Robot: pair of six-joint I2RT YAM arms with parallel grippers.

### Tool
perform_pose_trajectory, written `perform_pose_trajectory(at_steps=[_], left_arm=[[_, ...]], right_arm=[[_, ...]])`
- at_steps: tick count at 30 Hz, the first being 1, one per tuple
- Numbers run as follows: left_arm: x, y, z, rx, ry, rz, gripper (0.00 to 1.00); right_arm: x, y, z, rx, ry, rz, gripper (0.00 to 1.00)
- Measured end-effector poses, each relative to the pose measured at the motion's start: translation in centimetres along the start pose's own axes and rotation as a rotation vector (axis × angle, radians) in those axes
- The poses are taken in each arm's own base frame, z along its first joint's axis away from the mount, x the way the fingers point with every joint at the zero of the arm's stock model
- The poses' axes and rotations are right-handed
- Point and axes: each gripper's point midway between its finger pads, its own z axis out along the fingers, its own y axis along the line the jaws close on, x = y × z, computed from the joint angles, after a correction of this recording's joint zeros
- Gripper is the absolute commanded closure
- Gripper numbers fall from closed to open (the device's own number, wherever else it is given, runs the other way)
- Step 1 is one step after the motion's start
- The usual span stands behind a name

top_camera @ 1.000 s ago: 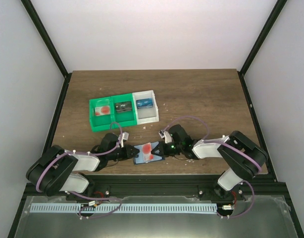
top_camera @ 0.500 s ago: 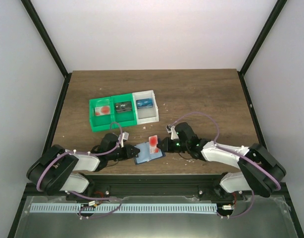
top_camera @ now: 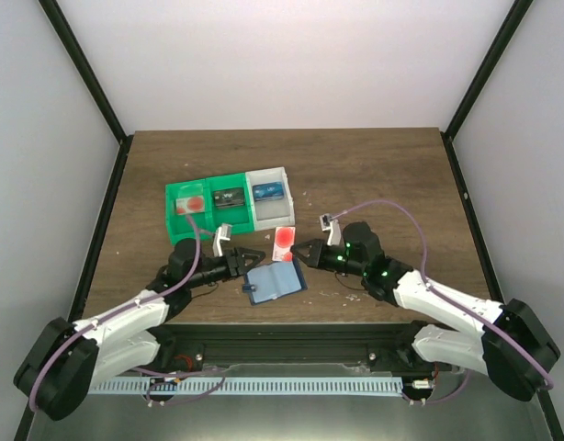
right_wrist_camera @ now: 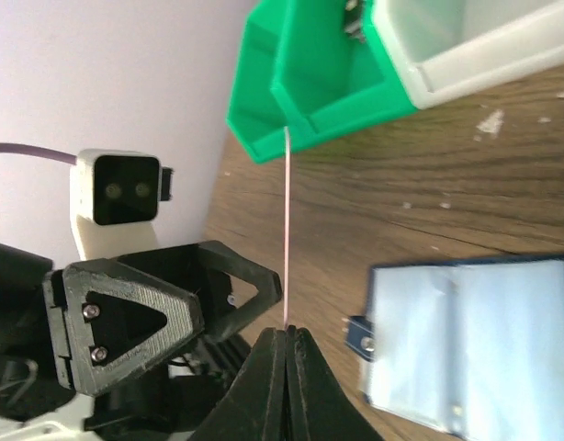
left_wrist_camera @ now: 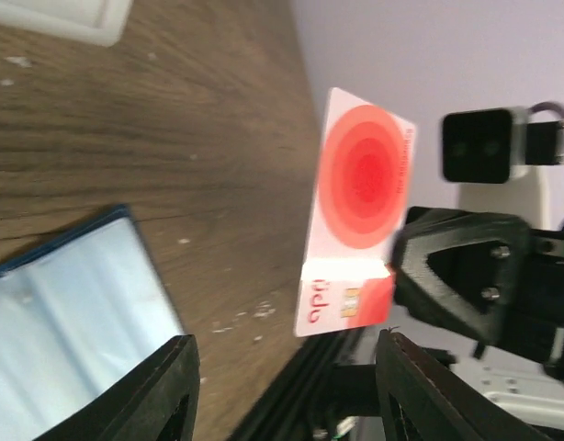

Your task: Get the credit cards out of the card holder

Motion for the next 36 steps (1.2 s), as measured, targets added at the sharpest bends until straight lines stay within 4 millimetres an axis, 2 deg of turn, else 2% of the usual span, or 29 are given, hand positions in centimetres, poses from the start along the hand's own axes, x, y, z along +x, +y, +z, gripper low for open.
perform_pose_trajectory(at_steps=[6, 10, 15, 17, 21, 24, 25, 28, 36], left_arm=[[-0.8, -3.3, -0.6, 0.123, -0.026, -0.024, 0.44], [-0.9, -3.8, -0.8, 0.144, -0.025, -0.038, 0.46], [-0.8, -3.9, -0.9, 0.157, -0.023, -0.055, 0.54], [-0.7, -3.9, -0.9, 0.159, -0.022, -0.06, 0.6], [-0.7, -4.1, -1.0, 0.169, -0.022, -0.072, 0.84], [-0.8, -4.6, -1.1, 0.191, -0.026, -0.07, 0.97], [-0.8, -4.8, -1.2, 0.2, -0.027, -0.074, 1.0], [-0.8, -5.5, -1.6, 0.241, -0.036, -0.063, 1.0], [0.0, -5.9, -2.4, 0.281, -0.024, -0.051, 1.0]], right_arm=[[-0.6, 2.4, 0.2, -0.112, -0.002, 0.054, 0.99], [-0.4, 3.2, 0.6, -0.164, 0.025, 0.082, 1.0], [-0.4, 4.7, 0.4, -0.236, 0.036, 0.089, 1.0], [-0.3, 4.8, 0.3, -0.249, 0.041, 0.091, 1.0], [-0.1, 5.1, 0.2, -0.265, 0.054, 0.097, 0.99], [0.0, 5.1, 0.2, -0.27, 0.058, 0.103, 0.99], [0.0, 5.1, 0.2, -0.271, 0.06, 0.103, 0.98], [0.3, 4.6, 0.3, -0.262, 0.068, 0.107, 0.95], [1.5, 4.6, 0.1, -0.258, 0.127, 0.021, 0.72]])
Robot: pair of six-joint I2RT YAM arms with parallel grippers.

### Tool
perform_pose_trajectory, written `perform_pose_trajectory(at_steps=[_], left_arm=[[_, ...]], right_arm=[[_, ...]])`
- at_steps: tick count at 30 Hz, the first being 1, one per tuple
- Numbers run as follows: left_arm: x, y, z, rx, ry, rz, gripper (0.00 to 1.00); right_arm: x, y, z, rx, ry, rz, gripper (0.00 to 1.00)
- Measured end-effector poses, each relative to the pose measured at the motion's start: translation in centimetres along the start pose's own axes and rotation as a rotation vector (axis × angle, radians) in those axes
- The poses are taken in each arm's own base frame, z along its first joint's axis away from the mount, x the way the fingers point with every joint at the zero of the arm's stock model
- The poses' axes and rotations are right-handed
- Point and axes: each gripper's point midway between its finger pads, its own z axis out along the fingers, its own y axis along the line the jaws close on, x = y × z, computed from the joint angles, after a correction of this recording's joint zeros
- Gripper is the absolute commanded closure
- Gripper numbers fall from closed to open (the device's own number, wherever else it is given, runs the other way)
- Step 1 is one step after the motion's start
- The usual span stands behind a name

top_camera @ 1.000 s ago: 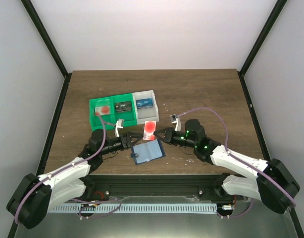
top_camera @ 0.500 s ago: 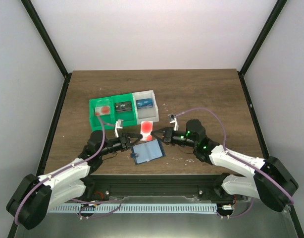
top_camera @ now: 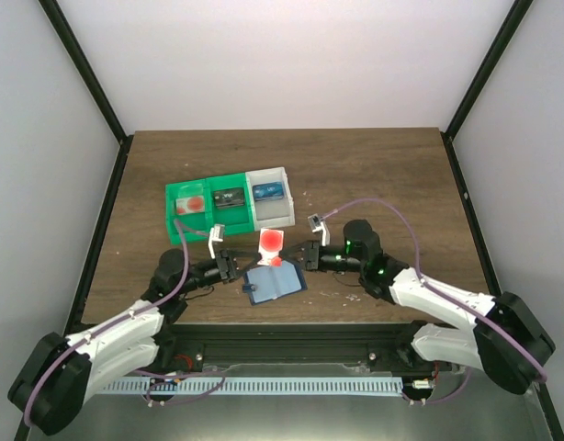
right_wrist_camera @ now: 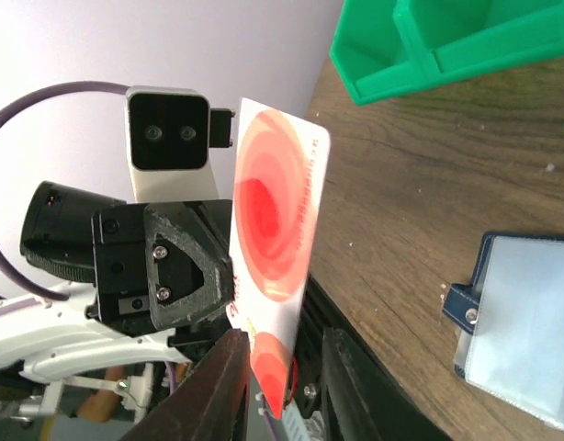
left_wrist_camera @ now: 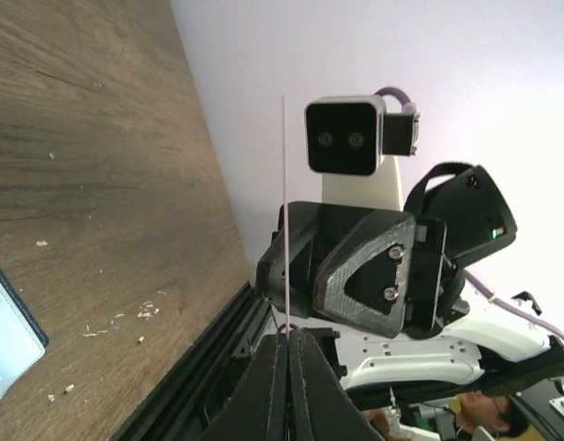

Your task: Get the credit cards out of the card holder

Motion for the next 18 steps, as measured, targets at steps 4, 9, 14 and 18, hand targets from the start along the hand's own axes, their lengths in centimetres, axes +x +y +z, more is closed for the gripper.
perform_pose_trajectory(at_steps=[4, 9, 14, 18], left_arm=[[0.2, -0.6, -0.4, 0.015, 0.009, 0.024, 1.0], [0.9, -0.7, -0.9, 0.015, 0.049, 0.063, 1.0], [2.4, 0.2, -1.0, -0.025, 0.143, 0.073, 1.0], [2.9, -0.4, -0.7, -0.027, 0.211, 0.109, 1.0]], right_arm=[[-0.7, 1.2, -0.5, 0.036, 0.028, -0.118, 0.65], [-3.6, 4.2, -2.4, 0.058, -0.004, -0.294, 0.62], [-5.0, 5.6, -3.6, 0.092, 0.026, -0.415, 0.62], [-4.6, 5.4, -3.3, 0.108, 0.1, -0.446, 0.62]])
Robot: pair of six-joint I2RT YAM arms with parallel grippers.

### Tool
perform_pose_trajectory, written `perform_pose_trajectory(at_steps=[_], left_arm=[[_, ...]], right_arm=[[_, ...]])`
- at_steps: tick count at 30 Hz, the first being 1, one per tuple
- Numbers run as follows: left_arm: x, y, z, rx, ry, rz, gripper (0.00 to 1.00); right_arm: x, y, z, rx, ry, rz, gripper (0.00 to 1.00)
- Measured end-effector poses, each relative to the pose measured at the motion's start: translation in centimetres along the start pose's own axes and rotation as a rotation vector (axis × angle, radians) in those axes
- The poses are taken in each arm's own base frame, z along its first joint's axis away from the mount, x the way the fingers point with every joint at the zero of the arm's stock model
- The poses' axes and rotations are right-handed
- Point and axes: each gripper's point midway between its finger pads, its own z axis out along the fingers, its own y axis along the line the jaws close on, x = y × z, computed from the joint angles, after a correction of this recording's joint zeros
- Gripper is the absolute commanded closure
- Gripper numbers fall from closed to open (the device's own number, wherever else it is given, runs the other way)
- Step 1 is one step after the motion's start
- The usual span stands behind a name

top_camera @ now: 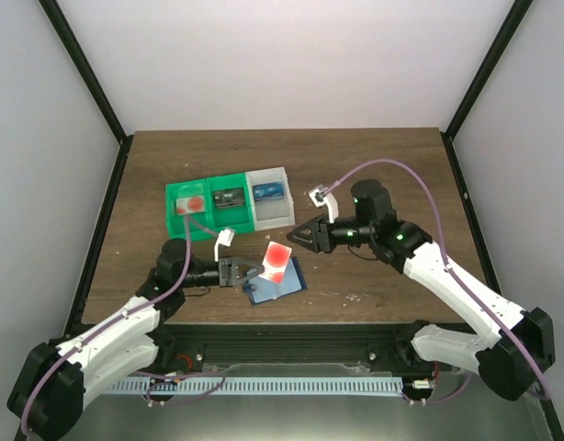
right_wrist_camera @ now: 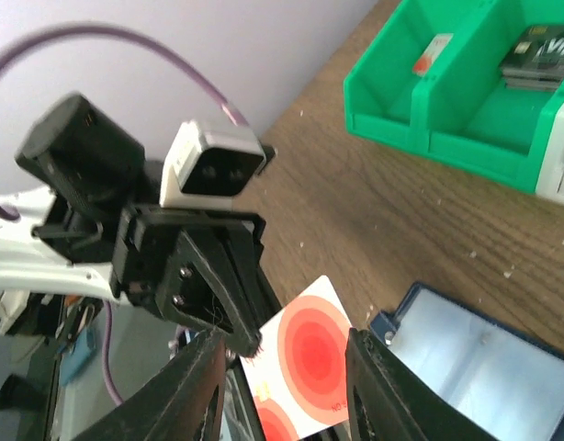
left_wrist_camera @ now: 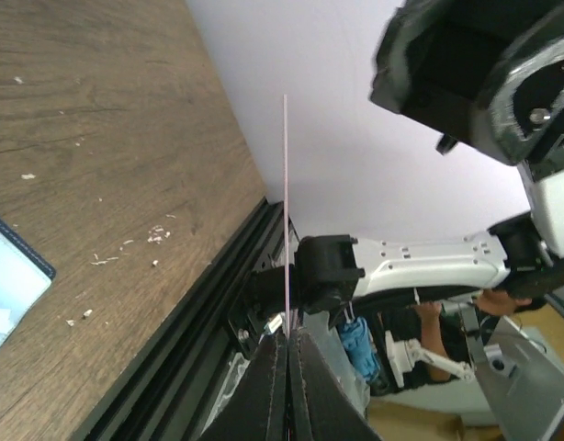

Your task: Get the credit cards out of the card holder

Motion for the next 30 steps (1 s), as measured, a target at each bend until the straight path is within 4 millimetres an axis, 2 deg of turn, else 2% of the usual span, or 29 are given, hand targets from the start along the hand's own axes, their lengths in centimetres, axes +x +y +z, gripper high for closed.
perform_pose_trajectory(at_steps=[4, 8, 14, 22, 27, 30], left_arm=[[0.2, -0.8, 0.4, 0.019, 0.064, 0.031, 1.0], [1.0, -0.6, 0.5, 0.027, 0.114, 0.03, 1.0], [1.8, -0.6, 0.5, 0.046, 0.161, 0.032, 1.0], [2.2, -0.9, 0.5, 0.063, 0.191, 0.036, 1.0], [2.3, -1.1, 0.5, 0.075, 0.202, 0.043, 1.0], [2.4, -1.2, 0.5, 0.081, 0.209, 0.046, 1.0]], right_arm=[[1.6, -0.4, 0.8, -0.03, 0.091, 0.001, 0.59], [3.1, -0.9, 1.4, -0.058, 0.162, 0.016, 0.56], [4.6, -1.0, 2.0, -0.111, 0.228, 0.028, 0.58], [5.3, -0.4, 2.3, -0.186, 0.267, 0.035, 0.64], [5.7, -0.1, 2.4, -0.22, 0.284, 0.04, 0.61], [6.0, -0.2, 2.4, -0.227, 0.293, 0.042, 0.63]])
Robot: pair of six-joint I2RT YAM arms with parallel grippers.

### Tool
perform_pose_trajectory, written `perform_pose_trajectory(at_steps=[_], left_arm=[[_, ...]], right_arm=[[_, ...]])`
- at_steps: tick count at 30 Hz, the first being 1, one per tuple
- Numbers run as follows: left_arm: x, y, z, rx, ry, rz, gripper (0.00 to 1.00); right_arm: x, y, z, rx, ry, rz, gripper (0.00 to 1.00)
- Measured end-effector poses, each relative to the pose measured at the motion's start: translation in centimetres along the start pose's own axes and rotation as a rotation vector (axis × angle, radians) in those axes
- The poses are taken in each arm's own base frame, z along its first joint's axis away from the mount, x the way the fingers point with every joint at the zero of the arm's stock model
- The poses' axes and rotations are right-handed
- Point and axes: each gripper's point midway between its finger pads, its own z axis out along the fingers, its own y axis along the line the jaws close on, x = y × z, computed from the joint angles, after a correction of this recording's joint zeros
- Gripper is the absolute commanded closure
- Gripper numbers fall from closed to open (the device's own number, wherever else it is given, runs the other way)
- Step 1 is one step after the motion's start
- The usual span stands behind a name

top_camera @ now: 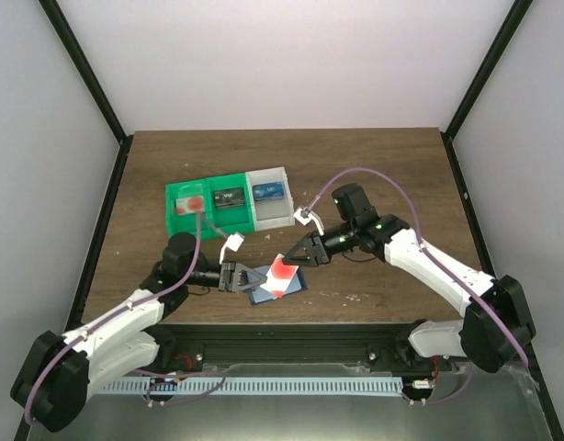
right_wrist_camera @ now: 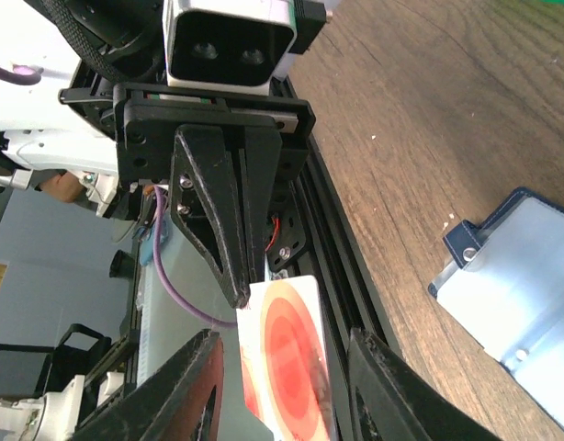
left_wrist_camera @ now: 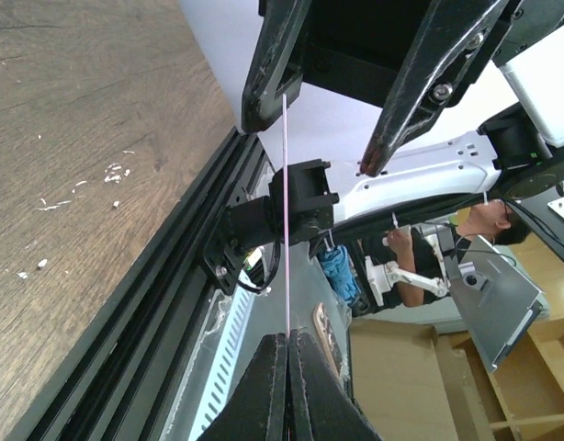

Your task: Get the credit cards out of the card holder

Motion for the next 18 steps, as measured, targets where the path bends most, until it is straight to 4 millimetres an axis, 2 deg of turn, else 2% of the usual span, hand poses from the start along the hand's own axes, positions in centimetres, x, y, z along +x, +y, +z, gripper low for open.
perform_pose_trajectory(at_steps=[3, 8, 10, 14, 18], left_arm=[[0.0, -0.1, 0.0, 0.003, 0.004, 0.002, 1.0], [0.0, 0.0, 0.1, 0.006, 0.011, 0.003, 1.0], [0.1, 0.0, 0.1, 0.009, 0.014, 0.003, 0.9], [-0.2, 0.1, 0.1, -0.005, -0.004, 0.009, 0.68], [-1.4, 0.0, -0.2, -0.031, -0.075, 0.027, 0.55]], right_arm=[[0.3, 0.0, 0.1, -0.008, 0.008, 0.006, 0.71], [0.4, 0.2, 0.1, -0.025, 0.012, 0.0, 0.94], [0.5, 0.2, 0.1, -0.032, 0.014, 0.006, 0.99], [0.6, 0.3, 0.3, -0.053, 0.01, 0.021, 1.0], [1.1, -0.5, 0.7, -0.063, -0.003, 0.071, 1.0]])
